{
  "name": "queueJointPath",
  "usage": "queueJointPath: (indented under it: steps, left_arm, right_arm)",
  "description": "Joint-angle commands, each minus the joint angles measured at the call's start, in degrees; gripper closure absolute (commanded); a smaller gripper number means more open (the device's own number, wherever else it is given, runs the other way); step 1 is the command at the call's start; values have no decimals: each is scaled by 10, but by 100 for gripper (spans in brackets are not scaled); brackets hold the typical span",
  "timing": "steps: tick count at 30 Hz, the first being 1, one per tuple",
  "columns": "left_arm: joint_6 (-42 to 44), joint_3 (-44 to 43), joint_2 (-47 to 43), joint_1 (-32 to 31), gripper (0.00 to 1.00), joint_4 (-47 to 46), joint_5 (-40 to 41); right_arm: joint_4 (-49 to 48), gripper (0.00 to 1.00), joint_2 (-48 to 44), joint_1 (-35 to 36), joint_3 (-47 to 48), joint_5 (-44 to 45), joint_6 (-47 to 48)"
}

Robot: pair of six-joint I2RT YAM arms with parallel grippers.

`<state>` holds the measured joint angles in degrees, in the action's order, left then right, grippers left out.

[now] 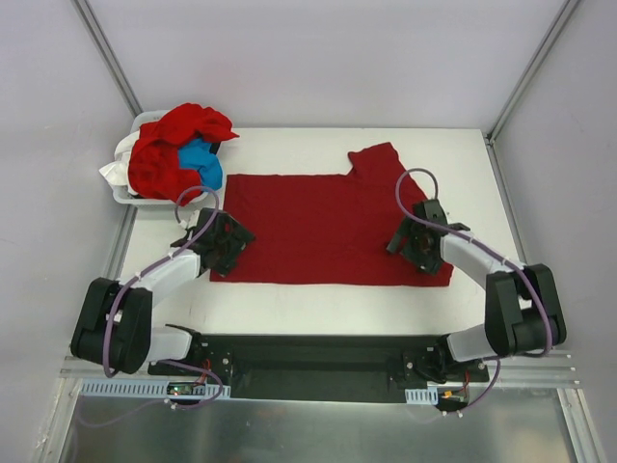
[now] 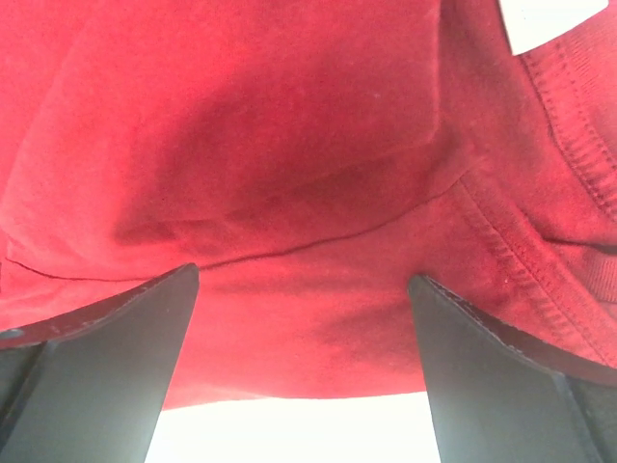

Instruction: Fold and stack the t-shirts

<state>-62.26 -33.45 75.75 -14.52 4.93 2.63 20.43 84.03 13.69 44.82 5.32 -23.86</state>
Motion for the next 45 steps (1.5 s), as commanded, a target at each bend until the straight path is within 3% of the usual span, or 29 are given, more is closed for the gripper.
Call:
queueJointPath:
  steps: [1, 6, 21, 29, 33, 38, 40, 45]
  left_arm:
    - [-6, 52, -27, -2, 8, 98, -10]
    - [-11, 59, -67, -16, 8, 140, 6]
    - [-70, 125, -178, -66, 9, 221, 28]
    - [-50, 117, -189, -90, 10, 252, 47]
    - [14, 28, -193, -89, 9, 283, 71]
    - [168, -149, -169, -83, 5, 299, 84]
    - [230, -244, -130, -74, 4, 301, 83]
    - [306, -396, 15, -27, 9, 301, 56]
  right_arm:
    - [66, 4, -63, -3, -59, 16, -35]
    - [82, 4, -132, 6, -109, 31, -51]
    - [127, 4, -216, 61, -178, 60, -108]
    - [177, 4, -279, 82, -185, 82, -126]
    - [239, 4, -295, 85, -94, 100, -72]
    - [309, 4, -245, 84, 190, 124, 82]
    - [311, 4, -193, 83, 298, 133, 144]
    - [273, 4, -69, 52, 435, 93, 224]
